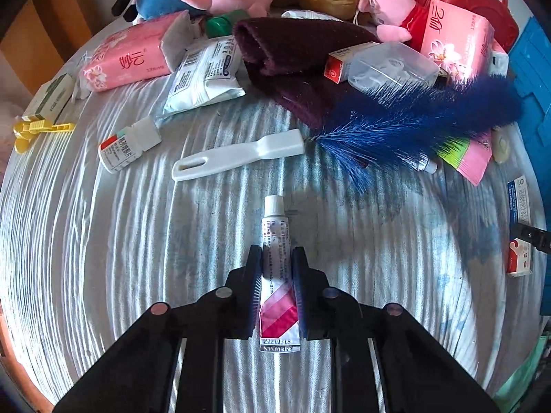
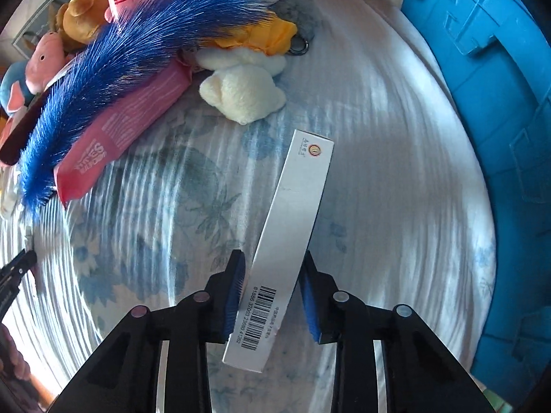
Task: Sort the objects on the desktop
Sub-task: 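Grasp the white toothpaste tube with the left tool while the right tool grasps the white box, then carry the tube and box over the blue crate with both tools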
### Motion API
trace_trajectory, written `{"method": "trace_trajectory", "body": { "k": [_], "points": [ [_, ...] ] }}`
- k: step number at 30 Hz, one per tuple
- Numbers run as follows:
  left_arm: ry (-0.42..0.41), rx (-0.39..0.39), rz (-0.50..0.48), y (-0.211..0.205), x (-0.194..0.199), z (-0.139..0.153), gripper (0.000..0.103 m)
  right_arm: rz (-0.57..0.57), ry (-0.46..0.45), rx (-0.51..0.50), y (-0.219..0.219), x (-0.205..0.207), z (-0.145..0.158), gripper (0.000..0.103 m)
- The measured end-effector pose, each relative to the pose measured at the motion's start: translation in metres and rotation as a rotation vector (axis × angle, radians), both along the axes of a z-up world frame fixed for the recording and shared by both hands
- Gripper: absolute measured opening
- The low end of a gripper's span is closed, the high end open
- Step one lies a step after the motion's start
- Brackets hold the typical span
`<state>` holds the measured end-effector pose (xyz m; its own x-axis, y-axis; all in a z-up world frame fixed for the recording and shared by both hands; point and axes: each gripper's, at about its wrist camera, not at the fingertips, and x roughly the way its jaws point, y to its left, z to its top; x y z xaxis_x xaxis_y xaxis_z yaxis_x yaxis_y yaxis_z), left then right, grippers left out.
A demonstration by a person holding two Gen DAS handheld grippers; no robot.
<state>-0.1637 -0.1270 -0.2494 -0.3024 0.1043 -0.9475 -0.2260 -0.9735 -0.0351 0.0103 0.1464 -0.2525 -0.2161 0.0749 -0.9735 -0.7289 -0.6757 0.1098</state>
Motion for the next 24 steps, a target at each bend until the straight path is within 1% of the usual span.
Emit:
{"method": "trace_trajectory", "body": {
  "k": [4, 6, 7, 8, 11, 13, 14, 15, 16, 17, 18, 20, 23, 24],
  "points": [
    [-0.012, 0.003, 0.025, -0.004, 0.007, 0.003, 0.018, -0.006, -0.008, -0.013, 0.004, 0.009, -0.006, 0.031],
    [0.011, 0.000, 0.019, -0.002, 0.012, 0.012, 0.017, 0.002, 0.001, 0.005, 0.003, 0.013, 0.000, 0.027],
    [0.029, 0.003, 0.016, -0.001, 0.016, 0.019, 0.017, -0.001, 0.011, 0.014, 0.002, 0.017, 0.006, 0.023],
    [0.047, 0.011, 0.011, 0.000, 0.019, 0.027, 0.017, 0.003, 0.024, 0.029, 0.000, 0.020, 0.014, 0.022],
    [0.114, 0.035, -0.008, 0.007, 0.030, 0.056, 0.017, 0.019, 0.082, 0.077, -0.008, 0.033, 0.044, 0.022],
    [0.166, 0.047, -0.031, 0.008, 0.030, 0.076, 0.017, 0.023, 0.127, 0.106, -0.012, 0.044, 0.066, 0.022],
    [0.193, 0.060, -0.048, 0.012, 0.036, 0.088, 0.017, 0.021, 0.152, 0.116, -0.015, 0.051, 0.078, 0.022],
    [0.223, 0.071, -0.065, 0.012, 0.033, 0.088, 0.017, 0.020, 0.179, 0.128, -0.019, 0.058, 0.091, 0.022],
    [0.254, 0.081, -0.084, 0.018, 0.040, 0.100, 0.017, 0.016, 0.205, 0.144, -0.023, 0.057, 0.100, 0.022],
    [0.285, 0.096, -0.103, 0.021, 0.047, 0.111, 0.017, 0.009, 0.228, 0.164, -0.036, 0.046, 0.101, 0.022],
    [0.314, 0.115, -0.125, 0.018, 0.052, 0.116, 0.017, 0.002, 0.255, 0.183, -0.043, 0.053, 0.108, 0.022],
    [0.372, 0.160, -0.190, 0.030, 0.062, 0.137, 0.017, -0.013, 0.317, 0.216, -0.048, 0.067, 0.126, 0.022],
    [0.474, 0.200, -0.298, 0.057, 0.088, 0.170, 0.017, -0.019, 0.392, 0.282, -0.055, 0.076, 0.163, 0.022],
    [0.498, 0.226, -0.333, 0.068, 0.097, 0.182, 0.017, -0.027, 0.419, 0.307, -0.057, 0.089, 0.177, 0.022]
  ]
}}
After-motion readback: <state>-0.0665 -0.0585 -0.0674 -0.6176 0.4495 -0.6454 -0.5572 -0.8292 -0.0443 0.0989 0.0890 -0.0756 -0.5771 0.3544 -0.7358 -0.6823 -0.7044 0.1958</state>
